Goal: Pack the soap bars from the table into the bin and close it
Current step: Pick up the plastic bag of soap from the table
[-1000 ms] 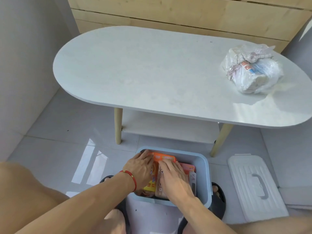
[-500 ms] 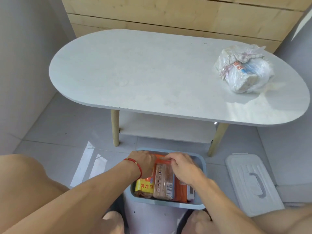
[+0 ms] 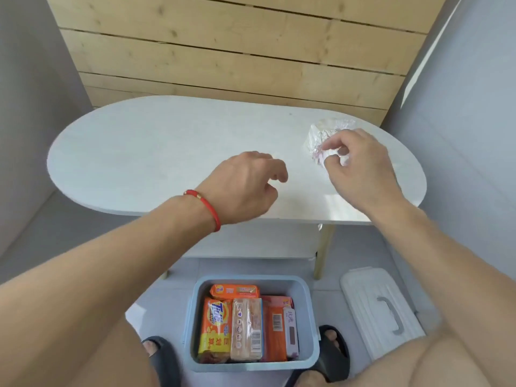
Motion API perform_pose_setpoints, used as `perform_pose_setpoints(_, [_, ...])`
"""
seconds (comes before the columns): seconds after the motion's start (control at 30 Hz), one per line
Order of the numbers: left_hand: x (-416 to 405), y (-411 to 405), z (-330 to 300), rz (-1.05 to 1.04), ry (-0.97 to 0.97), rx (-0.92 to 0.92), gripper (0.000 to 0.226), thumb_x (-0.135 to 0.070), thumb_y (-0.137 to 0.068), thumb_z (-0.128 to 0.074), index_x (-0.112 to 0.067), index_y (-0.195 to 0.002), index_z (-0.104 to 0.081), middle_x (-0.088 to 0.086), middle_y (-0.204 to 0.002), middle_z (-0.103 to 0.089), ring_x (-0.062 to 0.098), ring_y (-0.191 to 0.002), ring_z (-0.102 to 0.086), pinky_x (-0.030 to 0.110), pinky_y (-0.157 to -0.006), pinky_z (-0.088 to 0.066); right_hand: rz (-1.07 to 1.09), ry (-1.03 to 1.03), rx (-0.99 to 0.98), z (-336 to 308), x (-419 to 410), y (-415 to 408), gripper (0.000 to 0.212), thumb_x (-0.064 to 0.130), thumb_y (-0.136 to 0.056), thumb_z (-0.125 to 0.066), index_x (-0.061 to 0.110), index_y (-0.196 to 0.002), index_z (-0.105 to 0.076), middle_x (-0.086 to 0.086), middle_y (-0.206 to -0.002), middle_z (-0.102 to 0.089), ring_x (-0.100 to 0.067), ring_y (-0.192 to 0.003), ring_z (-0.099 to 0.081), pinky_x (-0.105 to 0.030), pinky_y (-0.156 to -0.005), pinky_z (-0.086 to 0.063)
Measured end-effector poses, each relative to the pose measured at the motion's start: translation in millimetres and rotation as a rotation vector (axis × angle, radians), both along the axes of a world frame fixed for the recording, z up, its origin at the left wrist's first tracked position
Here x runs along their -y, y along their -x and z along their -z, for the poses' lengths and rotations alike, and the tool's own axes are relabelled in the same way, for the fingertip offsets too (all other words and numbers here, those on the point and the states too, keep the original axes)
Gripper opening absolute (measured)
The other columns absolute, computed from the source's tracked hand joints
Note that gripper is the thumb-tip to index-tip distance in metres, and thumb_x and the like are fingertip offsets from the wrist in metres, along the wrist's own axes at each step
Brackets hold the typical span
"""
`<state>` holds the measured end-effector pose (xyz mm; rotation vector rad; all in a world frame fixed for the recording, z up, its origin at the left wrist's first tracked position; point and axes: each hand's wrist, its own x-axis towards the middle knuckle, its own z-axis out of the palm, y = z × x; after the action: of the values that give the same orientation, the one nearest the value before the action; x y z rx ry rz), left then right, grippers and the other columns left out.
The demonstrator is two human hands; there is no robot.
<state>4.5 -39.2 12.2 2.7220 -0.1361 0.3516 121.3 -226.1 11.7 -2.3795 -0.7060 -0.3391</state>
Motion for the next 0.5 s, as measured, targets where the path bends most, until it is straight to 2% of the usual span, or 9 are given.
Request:
perform_pose_setpoints(0.07, [-14,-18,7,-0.068,0.007,-0.030,0.040,-0.007,-0.086,-0.051,-0.019,-0.120,-0.066,0.002,-0.117,-0.067,0.023,-0.113,-0.057,0.040,-0.091,-0.049,0.087,0.295,0.005,-2,-5,-36,0.046,0.029,-0.092,-0.060,0.015,-0.136,-0.055,-0.011,-0.141,-0.049,-0.033,-0.133,-0.040,-0.045,-0.111,-0.037])
perform_pose_setpoints(0.1, [-19,-26,11,-0.104,0.028,-0.034,0.040,-0.007,-0.086,-0.051,-0.019,-0.122,-0.065,0.004,-0.119,-0.066,0.024,-0.115,-0.055,0.040,-0.093,-0.048,0.117,0.386,-0.031,-1,-8,-51,0.059,0.036,-0.092,-0.061,0.016,-0.145,-0.045,-0.015,-0.148,-0.040,-0.037,-0.139,-0.032,-0.047,-0.115,-0.031])
perform_pose_setpoints(0.17, [-24,-38,20,-0.179,0.065,-0.044,0.040,-0.008,-0.087,-0.053,-0.018,-0.124,-0.064,0.008,-0.119,-0.065,0.027,-0.118,-0.052,0.039,-0.095,-0.047,0.179,0.467,-0.120,6,-17,-71,0.075,0.049,-0.091,-0.057,0.018,-0.153,-0.030,-0.018,-0.151,-0.034,-0.041,-0.141,-0.028,-0.050,-0.114,-0.027])
perform_pose_setpoints(0.23, [-27,-45,29,-0.238,0.069,-0.086,0.040,-0.012,-0.087,-0.054,-0.018,-0.125,-0.063,0.011,-0.120,-0.063,0.030,-0.121,-0.049,0.041,-0.096,-0.046,0.266,0.526,-0.152,14,-26,-85,0.079,0.057,-0.091,-0.050,0.020,-0.156,-0.022,-0.020,-0.147,-0.037,-0.043,-0.134,-0.034,-0.051,-0.106,-0.031])
perform_pose_setpoints(0.3, [-28,-49,35,-0.263,0.058,-0.127,0.041,-0.014,-0.086,-0.055,-0.019,-0.126,-0.062,0.012,-0.122,-0.061,0.032,-0.122,-0.047,0.042,-0.096,-0.046,0.333,0.558,-0.186,14,-33,-95,0.087,0.061,-0.087,-0.053,0.020,-0.156,-0.020,-0.022,-0.145,-0.041,-0.043,-0.130,-0.038,-0.052,-0.100,-0.034])
perform_pose_setpoints(0.4, [-28,-51,38,-0.263,0.067,-0.119,0.040,-0.014,-0.086,-0.055,-0.018,-0.126,-0.063,0.012,-0.122,-0.062,0.032,-0.120,-0.047,0.039,-0.095,-0.046,0.369,0.547,-0.284,8,-35,-105,0.093,0.065,-0.077,-0.064,0.020,-0.150,-0.029,-0.021,-0.144,-0.045,-0.043,-0.131,-0.040,-0.051,-0.100,-0.036])
perform_pose_setpoints(0.5, [-20,-46,38,-0.230,0.058,-0.093,0.040,-0.012,-0.086,-0.054,-0.017,-0.125,-0.063,0.011,-0.119,-0.063,0.031,-0.117,-0.049,0.034,-0.089,-0.044,0.366,0.488,-0.385,4,-28,-101,0.098,0.061,-0.074,-0.072,0.017,-0.150,-0.029,-0.021,-0.143,-0.042,-0.042,-0.132,-0.040,-0.051,-0.099,-0.040])
